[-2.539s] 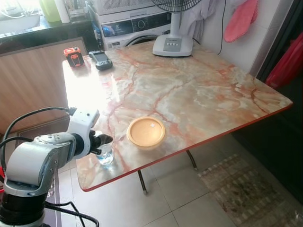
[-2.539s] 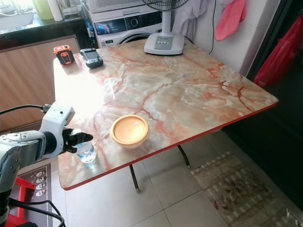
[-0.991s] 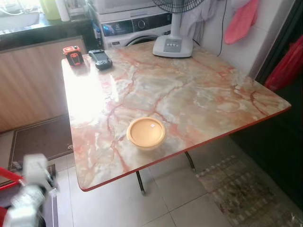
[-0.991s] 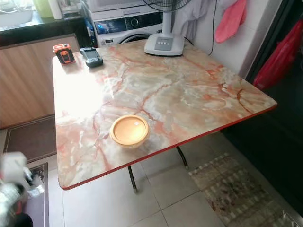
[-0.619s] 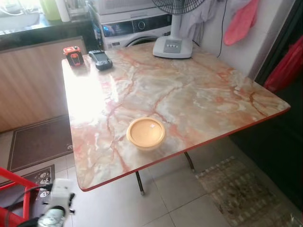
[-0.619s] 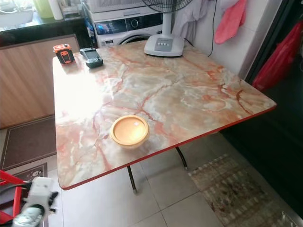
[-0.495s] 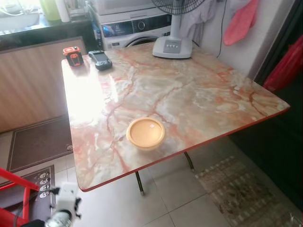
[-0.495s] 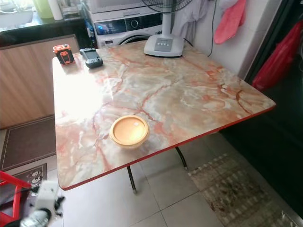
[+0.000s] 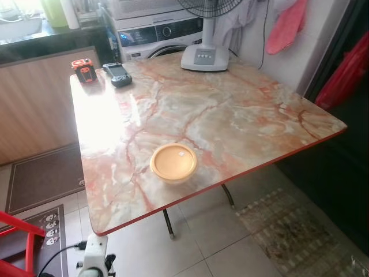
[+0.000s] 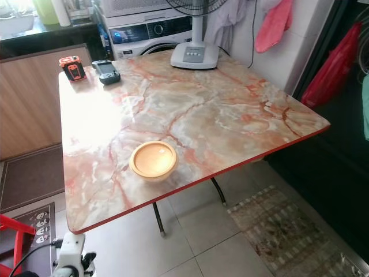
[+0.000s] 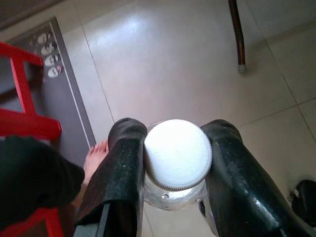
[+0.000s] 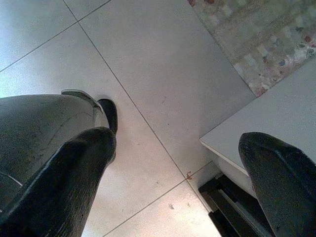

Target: Restocking fridge

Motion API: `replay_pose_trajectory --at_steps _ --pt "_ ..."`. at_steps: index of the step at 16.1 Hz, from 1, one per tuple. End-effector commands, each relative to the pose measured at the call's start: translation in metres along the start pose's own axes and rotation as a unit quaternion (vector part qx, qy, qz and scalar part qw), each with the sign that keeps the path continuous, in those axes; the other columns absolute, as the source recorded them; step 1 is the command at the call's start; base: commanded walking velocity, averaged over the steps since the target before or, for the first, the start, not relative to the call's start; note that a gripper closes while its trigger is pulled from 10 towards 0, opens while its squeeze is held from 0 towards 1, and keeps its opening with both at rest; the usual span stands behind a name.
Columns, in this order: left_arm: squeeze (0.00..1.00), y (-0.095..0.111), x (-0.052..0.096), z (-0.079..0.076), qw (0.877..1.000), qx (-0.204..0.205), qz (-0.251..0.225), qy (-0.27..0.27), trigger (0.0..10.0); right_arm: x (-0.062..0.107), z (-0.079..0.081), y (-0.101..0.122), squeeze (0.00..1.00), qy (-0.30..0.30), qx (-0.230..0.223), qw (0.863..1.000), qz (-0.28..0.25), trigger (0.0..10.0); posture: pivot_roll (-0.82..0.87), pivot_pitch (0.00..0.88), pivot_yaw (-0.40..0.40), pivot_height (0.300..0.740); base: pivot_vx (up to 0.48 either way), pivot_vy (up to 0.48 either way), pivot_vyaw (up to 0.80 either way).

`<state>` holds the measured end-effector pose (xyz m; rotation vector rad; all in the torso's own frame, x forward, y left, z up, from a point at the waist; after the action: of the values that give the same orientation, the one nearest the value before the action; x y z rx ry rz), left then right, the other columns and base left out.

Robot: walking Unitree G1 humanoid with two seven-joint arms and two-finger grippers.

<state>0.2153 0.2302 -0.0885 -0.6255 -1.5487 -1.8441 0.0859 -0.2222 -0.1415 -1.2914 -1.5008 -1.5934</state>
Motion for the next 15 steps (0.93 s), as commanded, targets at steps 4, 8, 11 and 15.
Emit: replay_pose_trajectory --at_steps 4,8,11,15 --pt "0.0 -0.019 0.004 0.001 1.0 0.013 0.028 0.0 10.0 0.002 0.01 -0.012 0.0 0.016 -0.007 1.0 0.016 10.0 -0.02 0.0 0.036 0.74 0.0 0.0 0.0" --pt "0.0 -0.027 0.006 0.003 0.999 0.009 0.04 -0.008 10.0 0.002 0.011 -0.012 0.0 0.018 -0.022 1.0 0.013 10.0 -0.02 0.0 0.044 0.74 0.0 0.0 0.0" --pt "0.0 -0.029 0.006 0.001 0.999 0.002 0.047 -0.014 10.0 0.003 0.011 -0.014 0.0 0.015 -0.033 0.999 0.013 10.0 -0.03 0.0 0.062 0.74 0.0 0.0 0.0" --pt "0.0 -0.031 0.006 -0.003 0.998 -0.003 0.055 -0.022 10.0 0.003 0.012 -0.015 0.0 0.016 -0.037 0.999 0.014 10.0 -0.04 0.0 0.07 0.74 0.0 0.0 0.0"
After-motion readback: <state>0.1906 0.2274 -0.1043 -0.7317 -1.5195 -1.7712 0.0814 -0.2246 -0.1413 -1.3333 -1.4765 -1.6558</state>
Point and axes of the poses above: a point about 5 cm out from each wrist's last joint towards the gripper, its own x axis pointing back from the gripper into the wrist, its own y axis along the axis of the wrist's last joint, z = x × y, the point moved 3 cm from there along -x, pointing out of the wrist towards the gripper, and after that the axes turned 4 degrees about -x, right-handed, at the moved point
